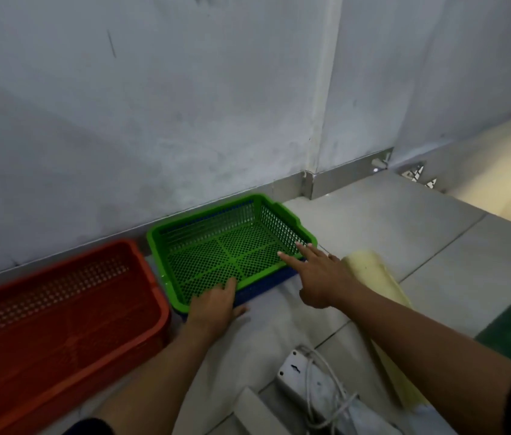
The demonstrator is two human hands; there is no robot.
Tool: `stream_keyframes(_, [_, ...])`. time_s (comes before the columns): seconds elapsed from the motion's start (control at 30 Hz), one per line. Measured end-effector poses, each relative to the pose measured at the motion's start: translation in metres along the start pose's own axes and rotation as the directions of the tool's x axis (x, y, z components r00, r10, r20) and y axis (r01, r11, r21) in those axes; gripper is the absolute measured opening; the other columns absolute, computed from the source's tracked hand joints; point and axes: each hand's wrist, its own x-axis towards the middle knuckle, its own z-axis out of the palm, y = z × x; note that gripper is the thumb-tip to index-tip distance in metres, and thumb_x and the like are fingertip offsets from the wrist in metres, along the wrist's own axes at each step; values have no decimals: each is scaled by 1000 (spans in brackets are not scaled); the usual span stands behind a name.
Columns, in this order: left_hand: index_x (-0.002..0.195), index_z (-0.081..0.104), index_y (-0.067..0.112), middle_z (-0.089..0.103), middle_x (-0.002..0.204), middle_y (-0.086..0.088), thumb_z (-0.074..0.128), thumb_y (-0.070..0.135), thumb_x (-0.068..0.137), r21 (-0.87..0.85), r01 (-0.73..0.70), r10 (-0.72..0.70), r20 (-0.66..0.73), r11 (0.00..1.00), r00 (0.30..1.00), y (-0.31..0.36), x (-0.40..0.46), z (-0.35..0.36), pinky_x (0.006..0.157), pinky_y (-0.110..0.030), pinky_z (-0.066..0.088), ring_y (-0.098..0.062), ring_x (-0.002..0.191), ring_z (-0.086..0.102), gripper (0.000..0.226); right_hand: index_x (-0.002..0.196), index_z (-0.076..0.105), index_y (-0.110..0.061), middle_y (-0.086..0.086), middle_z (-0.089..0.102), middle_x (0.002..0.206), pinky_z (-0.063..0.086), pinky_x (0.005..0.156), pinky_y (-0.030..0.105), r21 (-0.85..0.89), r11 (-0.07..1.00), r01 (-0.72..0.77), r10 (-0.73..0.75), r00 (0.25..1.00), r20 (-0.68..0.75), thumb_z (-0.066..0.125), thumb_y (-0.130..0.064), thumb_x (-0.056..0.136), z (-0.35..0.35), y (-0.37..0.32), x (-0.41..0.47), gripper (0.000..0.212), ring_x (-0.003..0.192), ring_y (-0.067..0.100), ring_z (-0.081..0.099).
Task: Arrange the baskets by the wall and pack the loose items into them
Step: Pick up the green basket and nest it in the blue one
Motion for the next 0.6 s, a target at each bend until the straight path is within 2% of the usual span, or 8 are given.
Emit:
stream_keyframes(0.13, [140,28,15,51,131,-14,33,53,95,63,30,-32,24,998,999,-2,-1,-1,96,-46,40,-32,118,51,59,150,0,-38,10,-3,162,21,114,52,-39,999,7,-3,995,99,54,-20,86,20,6,-12,86,148,28,9])
stream_keyframes(0.2, [141,29,13,43,137,-14,35,51,95,127,-5,9,-29,992,1000,2,-5,-1,98,-46,37,-33,123,45,60,150,1,-36,10,1,162,23,115,50,-43,999,7,-1,991,133,53,-22,86,28,11,-21,84,148,28,13])
stream_keyframes(0.27, [137,38,12,46,134,-14,39,47,93,167,-133,156,-137,977,978,8,-11,-1,94,-43,40,-35,119,48,56,151,3,-35,10,4,162,25,115,49,-25,1000,-2,6,986,164,53,-26,88,34,19,-32,81,147,29,17])
stream_keyframes(0.33, [126,50,10,54,125,-15,39,44,89,211,-311,354,-212,926,911,19,-18,-2,87,-42,46,-35,111,56,51,151,5,-31,11,11,160,31,113,44,42,999,-22,15,987,162,54,-36,90,37,27,-46,78,143,31,26])
stream_keyframes(0.37, [124,51,10,54,126,-16,39,43,88,215,-381,424,-212,899,880,26,-23,-4,88,-43,46,-35,112,56,50,151,7,-29,12,16,159,34,111,41,91,995,-39,24,988,155,54,-41,89,37,30,-55,79,141,32,31])
stream_keyframes(0.47, [133,42,13,44,138,-14,42,40,93,195,-539,559,-64,820,827,50,-40,-5,99,-42,37,-33,124,45,49,151,11,-21,15,27,154,36,109,37,281,953,-117,60,977,203,57,-55,84,47,33,-85,88,136,30,37])
stream_keyframes(0.6, [136,36,13,41,137,-12,41,40,94,253,-650,634,154,716,758,80,-67,-1,102,-43,31,-31,121,43,50,152,6,-21,17,30,153,35,109,37,319,938,-139,21,938,347,63,-61,77,72,30,-127,102,137,31,36])
